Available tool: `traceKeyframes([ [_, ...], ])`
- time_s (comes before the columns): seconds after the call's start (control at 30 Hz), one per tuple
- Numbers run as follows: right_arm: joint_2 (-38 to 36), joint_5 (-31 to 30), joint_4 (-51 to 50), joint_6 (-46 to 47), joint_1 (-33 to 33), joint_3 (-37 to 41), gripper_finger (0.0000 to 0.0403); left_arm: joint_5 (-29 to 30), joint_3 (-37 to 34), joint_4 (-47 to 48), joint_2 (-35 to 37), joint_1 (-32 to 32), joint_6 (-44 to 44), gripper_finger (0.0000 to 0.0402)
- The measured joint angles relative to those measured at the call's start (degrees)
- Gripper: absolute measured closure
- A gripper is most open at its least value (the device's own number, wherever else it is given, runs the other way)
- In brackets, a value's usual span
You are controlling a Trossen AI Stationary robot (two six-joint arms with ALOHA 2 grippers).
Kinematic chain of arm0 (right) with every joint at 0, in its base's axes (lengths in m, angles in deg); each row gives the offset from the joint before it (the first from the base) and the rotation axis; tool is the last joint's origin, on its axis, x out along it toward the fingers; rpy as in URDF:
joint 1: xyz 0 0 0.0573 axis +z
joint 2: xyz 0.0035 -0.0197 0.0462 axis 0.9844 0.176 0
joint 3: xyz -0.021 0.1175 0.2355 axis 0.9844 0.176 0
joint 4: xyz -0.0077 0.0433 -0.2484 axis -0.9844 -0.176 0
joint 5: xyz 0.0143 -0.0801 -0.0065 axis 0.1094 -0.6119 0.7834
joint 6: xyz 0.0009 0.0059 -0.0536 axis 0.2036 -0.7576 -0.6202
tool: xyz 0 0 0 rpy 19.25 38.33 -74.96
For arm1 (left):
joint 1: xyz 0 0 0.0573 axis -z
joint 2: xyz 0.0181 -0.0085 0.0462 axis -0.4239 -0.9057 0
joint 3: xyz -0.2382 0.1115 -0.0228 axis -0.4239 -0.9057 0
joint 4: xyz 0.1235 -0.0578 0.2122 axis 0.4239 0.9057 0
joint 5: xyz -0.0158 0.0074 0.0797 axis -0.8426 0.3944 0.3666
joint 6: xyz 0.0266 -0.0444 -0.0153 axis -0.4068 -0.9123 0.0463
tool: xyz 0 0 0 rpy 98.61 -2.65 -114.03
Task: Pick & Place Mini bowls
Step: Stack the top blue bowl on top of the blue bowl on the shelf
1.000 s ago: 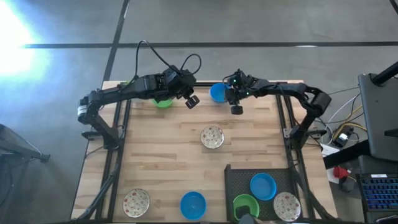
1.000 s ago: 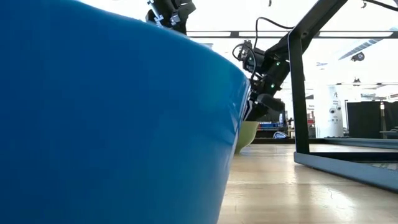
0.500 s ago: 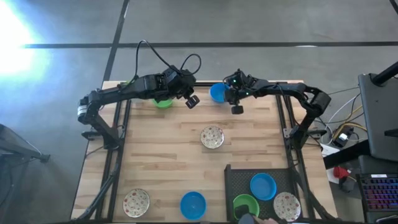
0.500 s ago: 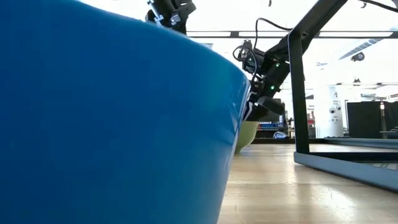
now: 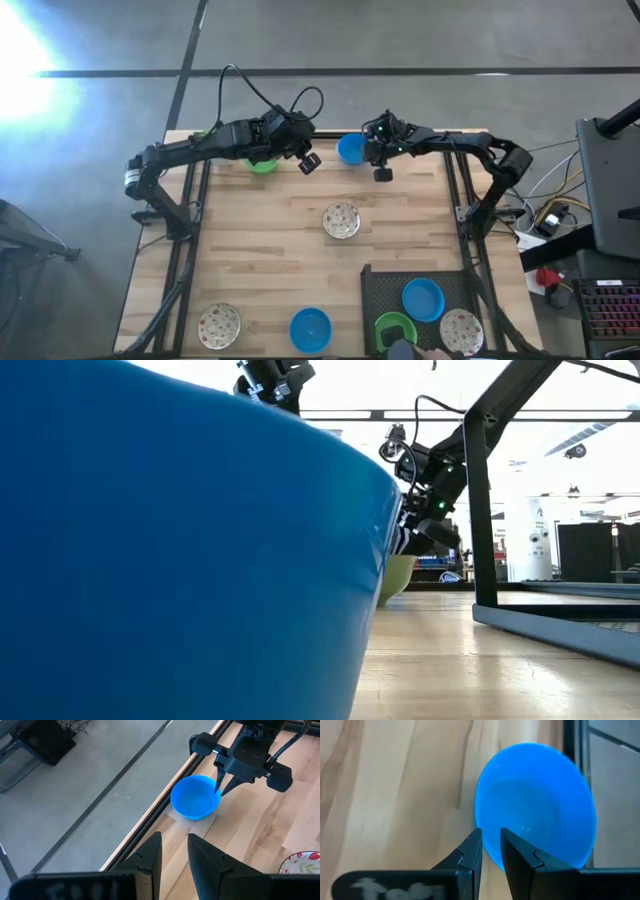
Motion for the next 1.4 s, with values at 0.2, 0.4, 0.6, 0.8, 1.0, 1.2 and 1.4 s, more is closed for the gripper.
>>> traceKeyframes([
  [0.2, 0.02, 0.10, 0.22, -0.01, -0.01, 0.01, 0.0340, -0.13, 0.00, 0.00, 0.00, 0.00, 0.00, 0.0314],
  [0.4, 0.02, 0.16, 0.23, -0.20, 0.01, 0.32, 0.0340, -0.15, 0.00, 0.00, 0.00, 0.00, 0.00, 0.0314],
  [0.6, 0.02, 0.18, 0.45, -0.44, 0.04, 0.60, 0.0340, -0.15, 0.00, 0.00, 0.00, 0.00, 0.22, 0.0314],
  [0.8, 0.02, 0.18, 1.72, -0.44, 0.04, 0.81, 0.0339, -0.15, 0.00, -0.02, 0.00, 0.00, 0.23, 0.0314],
  [1.0, 0.02, 0.23, 1.91, 0.09, 0.04, 0.94, 0.0340, -0.15, 0.00, -0.04, 0.00, 0.00, 0.24, 0.0314],
  [1.2, 0.02, 2.55, 1.95, 0.08, 0.04, 1.14, 0.0339, -0.15, 0.00, -0.04, 0.00, 0.00, 0.24, 0.0314],
  [1.4, 4.37, 3.25, 4.52, 3.78, 0.22, 0.66, 0.0339, -0.15, 0.00, -0.09, 0.00, 0.02, 0.26, 0.0314],
])
